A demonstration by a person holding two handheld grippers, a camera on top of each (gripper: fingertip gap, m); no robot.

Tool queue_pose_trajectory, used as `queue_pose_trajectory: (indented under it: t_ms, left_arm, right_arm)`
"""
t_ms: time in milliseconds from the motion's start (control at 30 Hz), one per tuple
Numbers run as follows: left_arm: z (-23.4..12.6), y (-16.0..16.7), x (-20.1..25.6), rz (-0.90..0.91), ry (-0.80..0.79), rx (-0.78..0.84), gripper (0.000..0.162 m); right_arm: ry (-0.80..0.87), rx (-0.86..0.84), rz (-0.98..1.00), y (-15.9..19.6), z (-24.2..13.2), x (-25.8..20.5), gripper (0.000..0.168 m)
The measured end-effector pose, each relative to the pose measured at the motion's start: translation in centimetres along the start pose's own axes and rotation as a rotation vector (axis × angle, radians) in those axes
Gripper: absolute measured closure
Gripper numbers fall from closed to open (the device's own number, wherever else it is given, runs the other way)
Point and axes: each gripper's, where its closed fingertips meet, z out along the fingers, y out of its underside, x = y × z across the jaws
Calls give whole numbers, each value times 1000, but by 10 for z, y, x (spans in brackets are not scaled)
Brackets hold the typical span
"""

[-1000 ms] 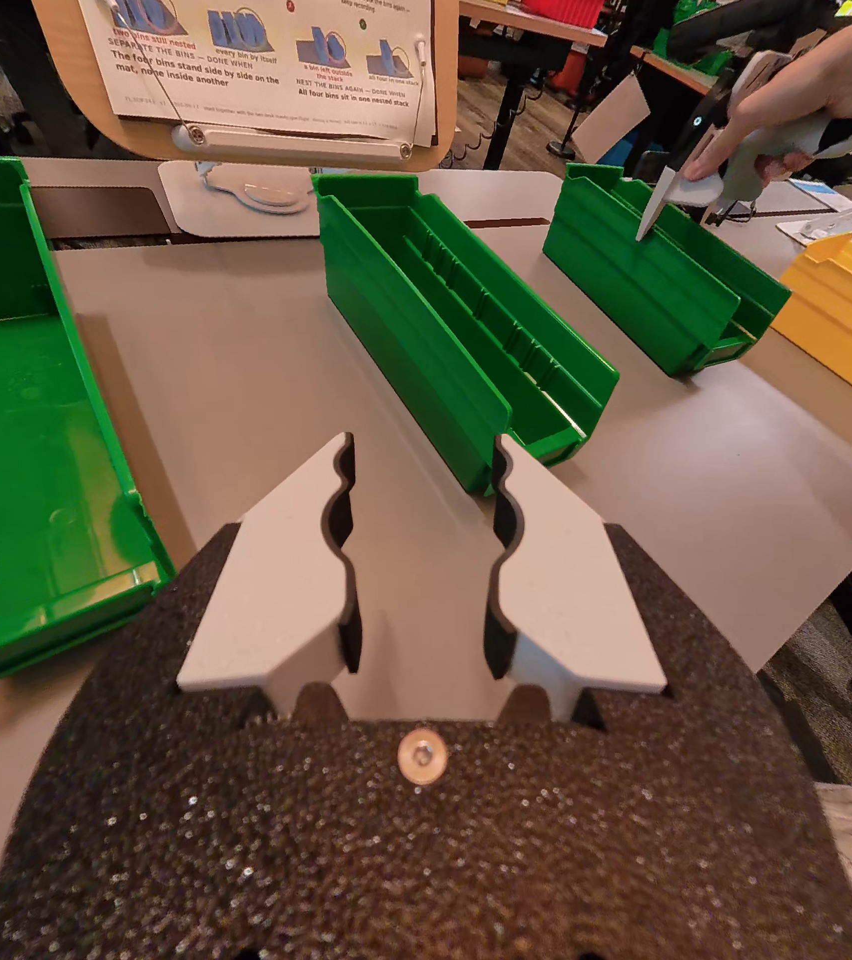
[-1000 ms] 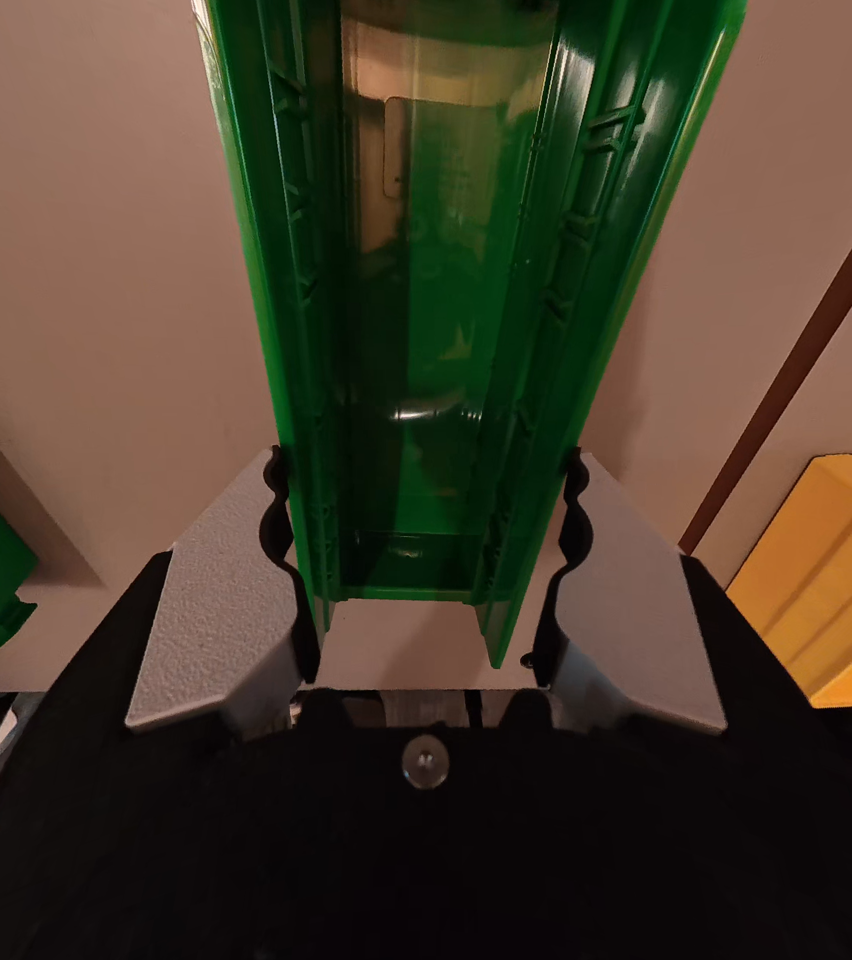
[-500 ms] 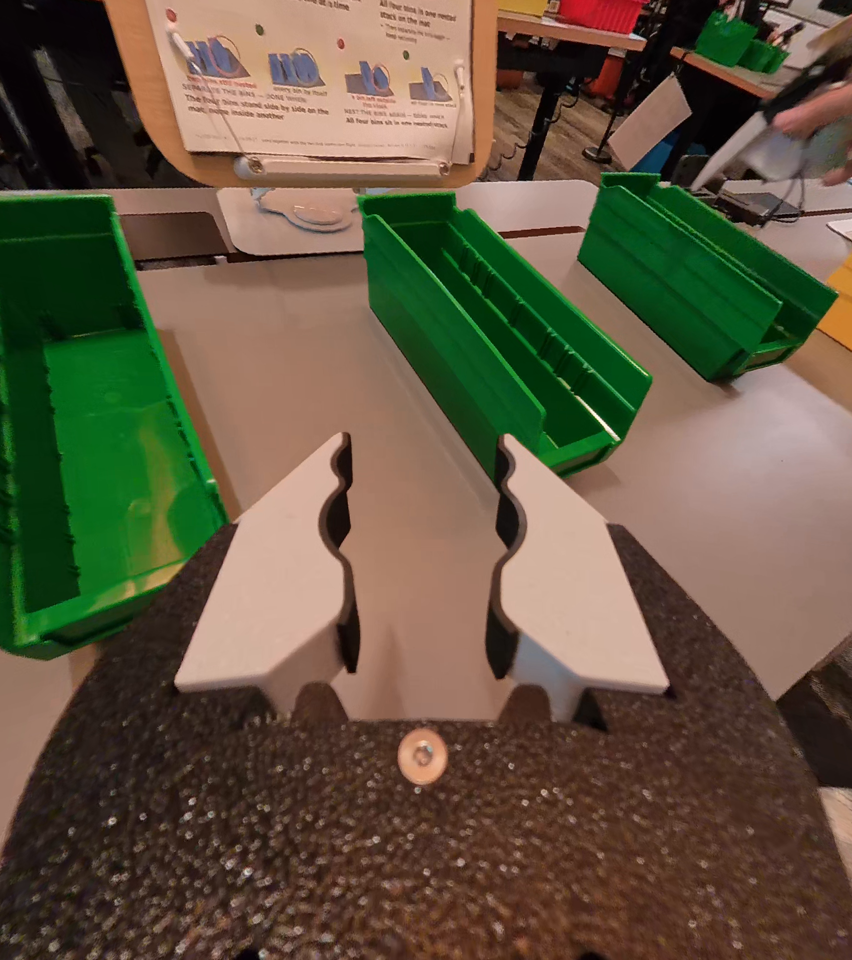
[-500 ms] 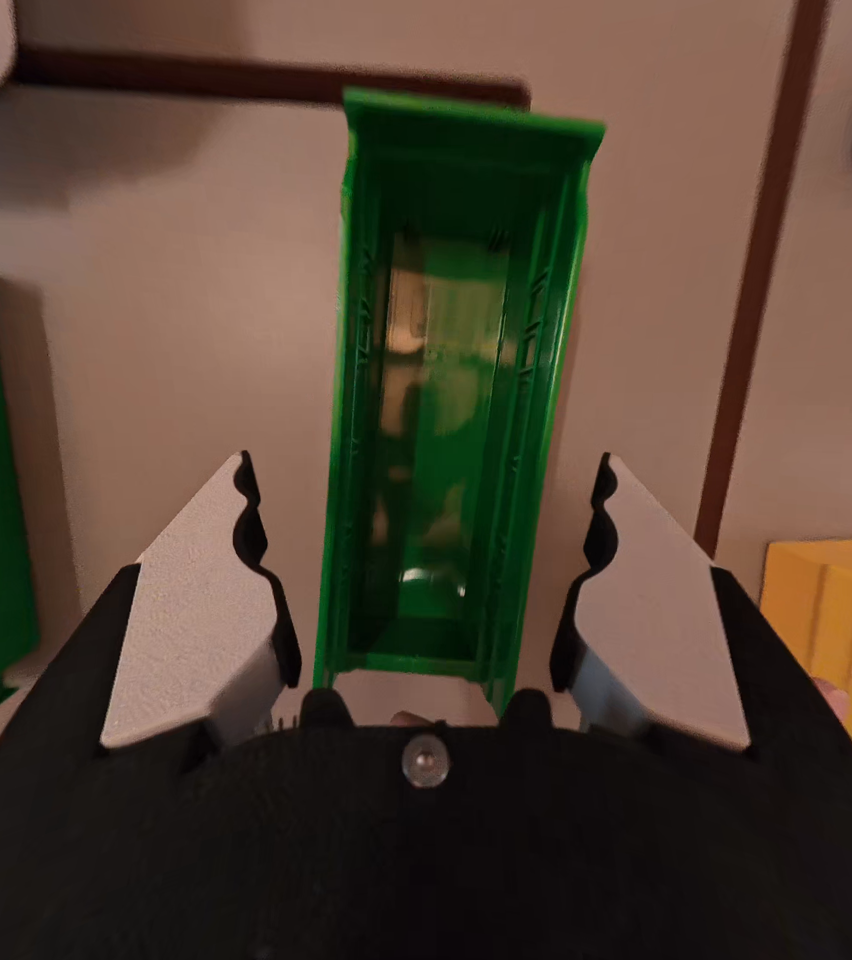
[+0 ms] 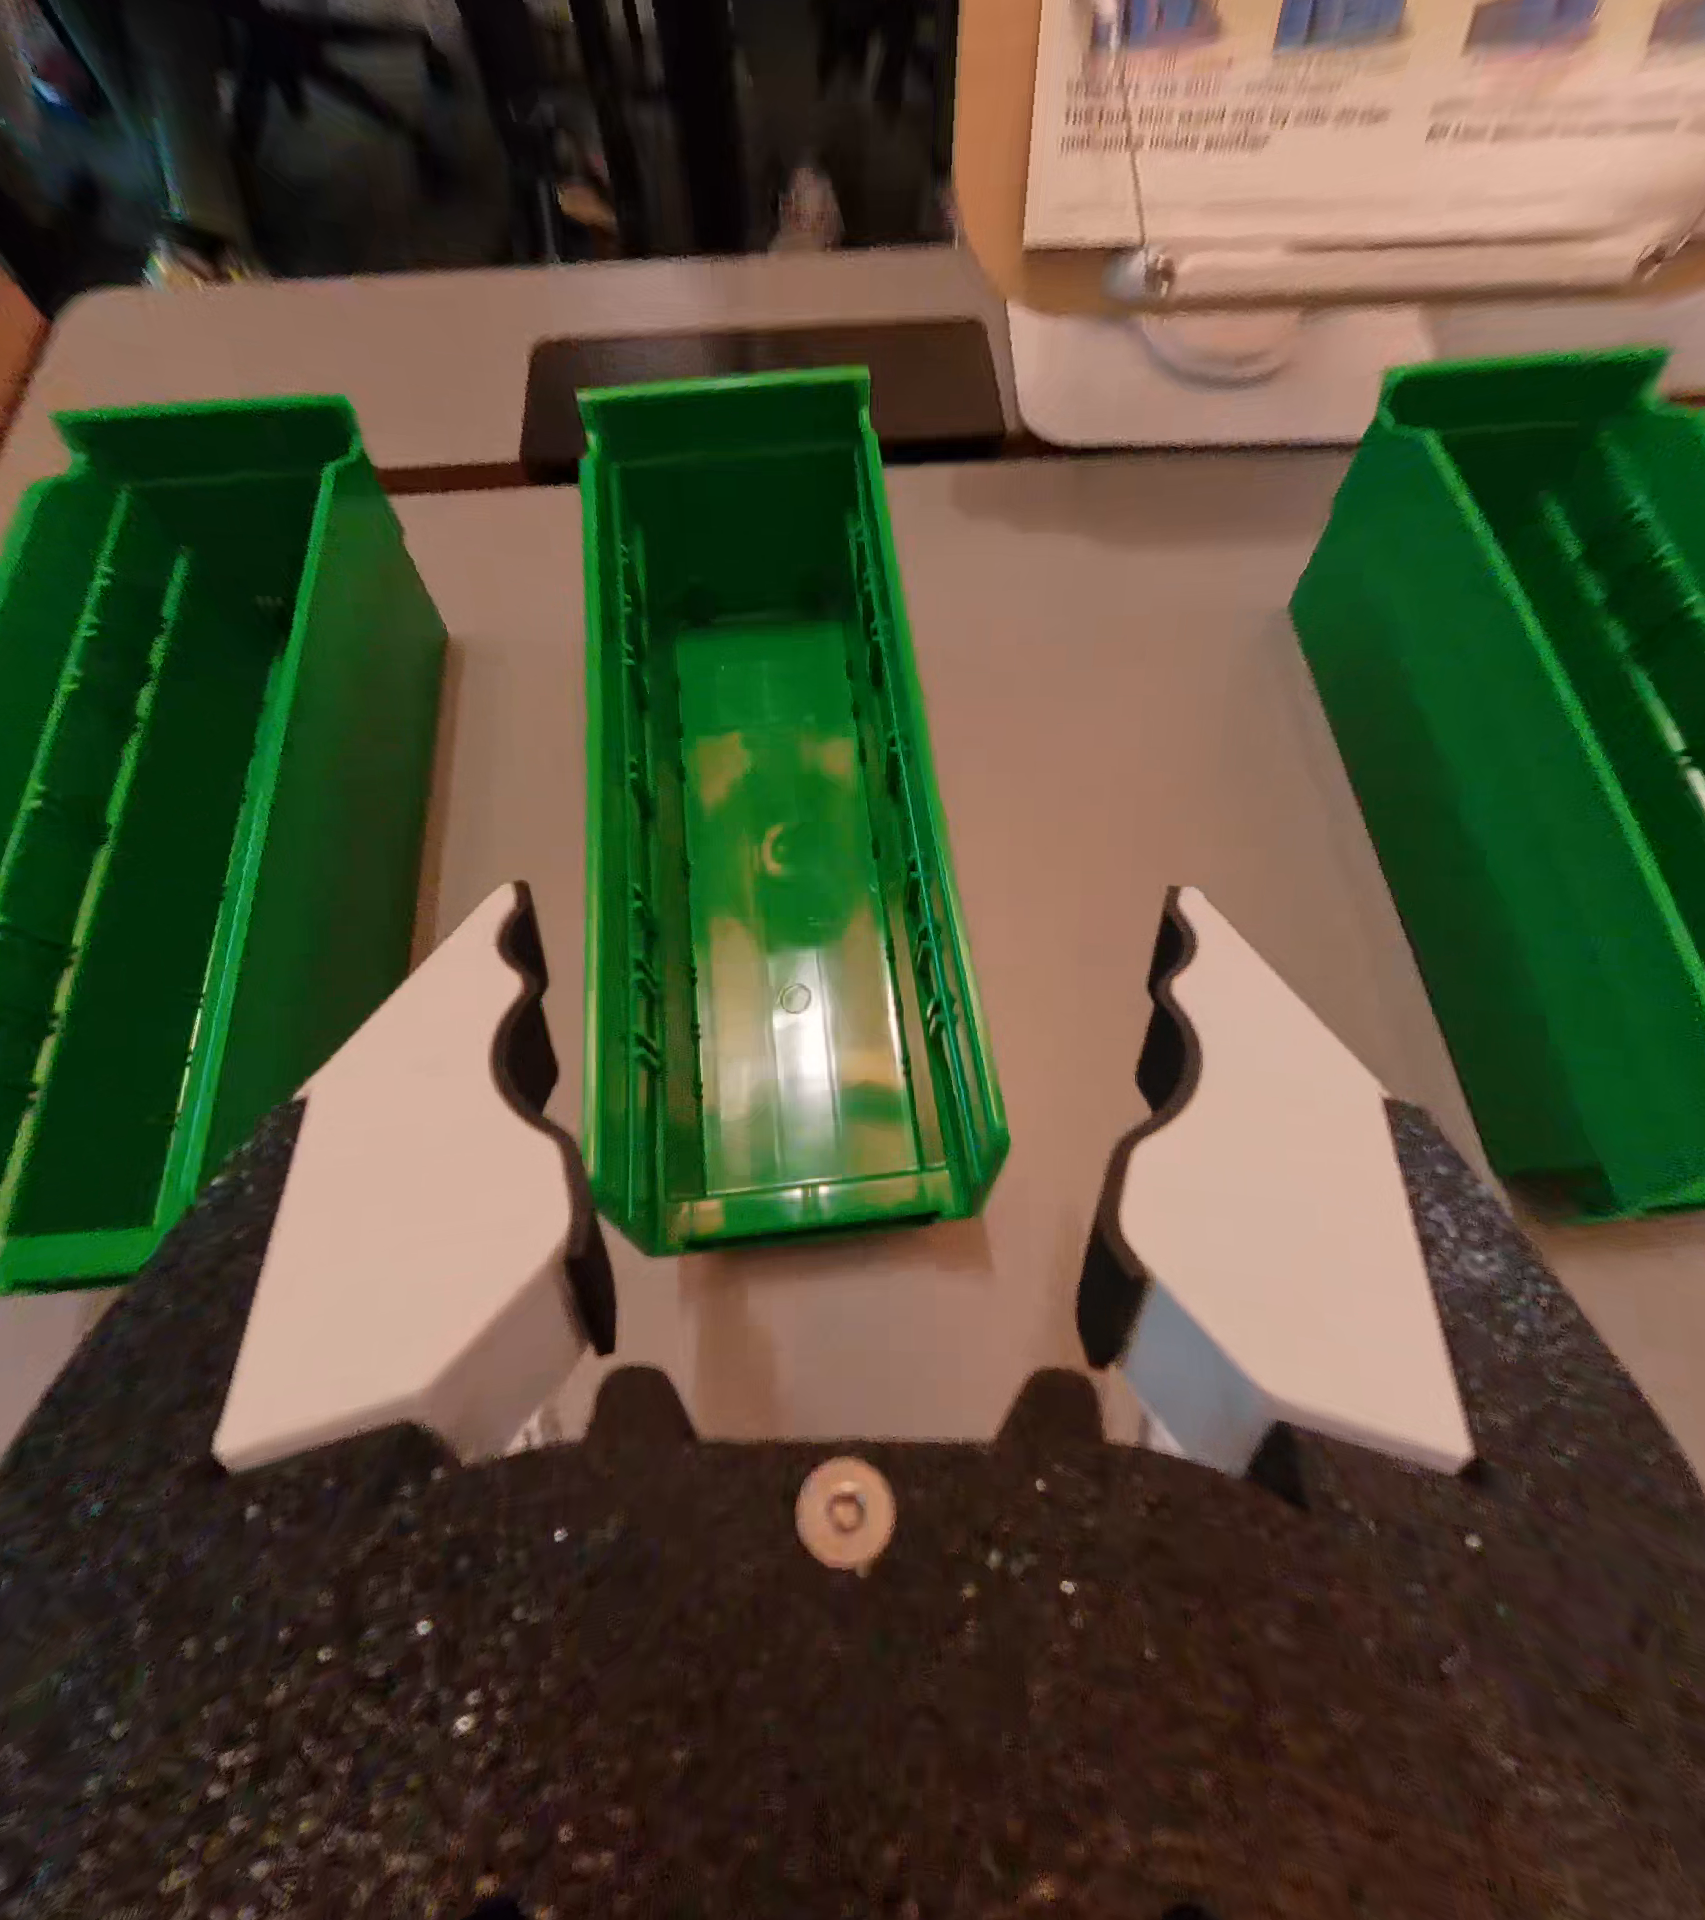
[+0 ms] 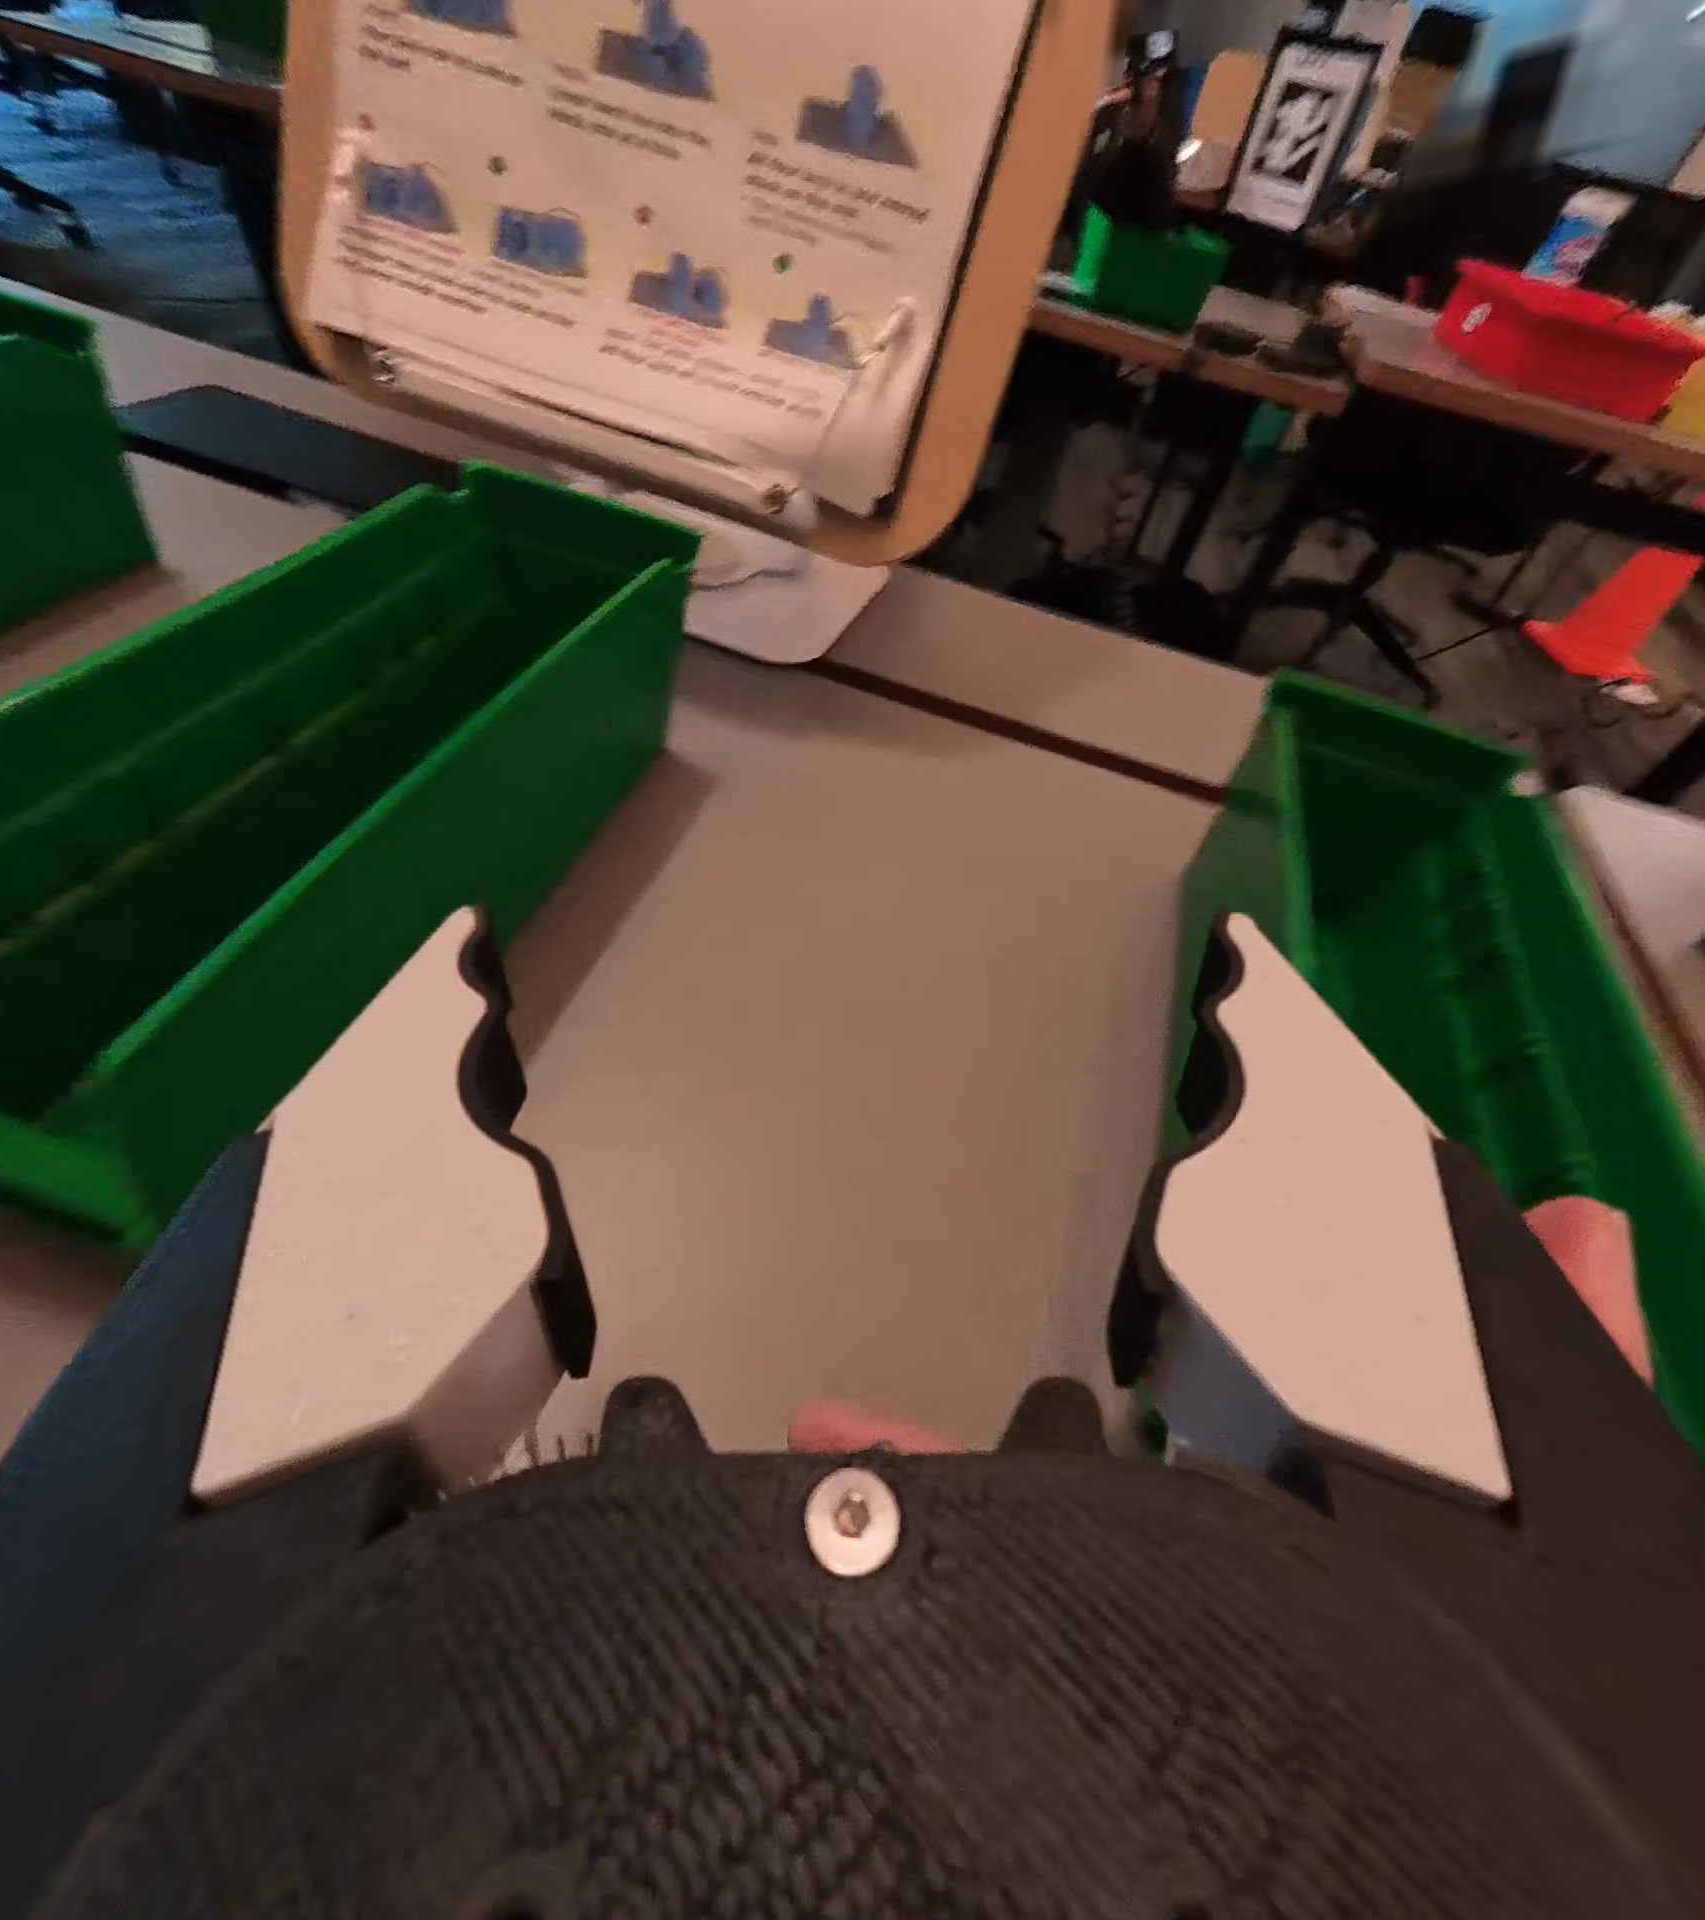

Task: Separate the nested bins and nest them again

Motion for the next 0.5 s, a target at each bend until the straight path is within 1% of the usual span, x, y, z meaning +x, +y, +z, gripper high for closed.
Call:
queue_pose_trajectory:
  t_ms: [33, 67, 167, 267, 333, 400, 500]
  left_arm:
    - [9, -4, 1, 20, 8, -42, 41]
    - [18, -7, 1, 34, 14, -82, 36]
    - [50, -7, 1, 52, 25, -251, 36]
    - [81, -5, -7, 61, 0, -405, 36]
    - [97, -4, -14, 56, -27, -499, 36]
    - [110, 2, -16, 40, -17, -605, 36]
    - [122, 16, -23, 16, -35, -754, 37]
  right_arm:
    - [-50, -6, 25, 6, 0, -14, 35]
    - [-91, -3, 53, 9, -1, -24, 36]
    - [-189, 14, 84, 18, -8, -46, 41]
    - [-193, 16, 121, 30, -13, -47, 42]
    - [-240, 20, 147, 27, -16, -51, 44]
    - [-259, 32, 135, 23, -19, -49, 50]
    - [-259, 36, 153, 26, -18, -45, 53]
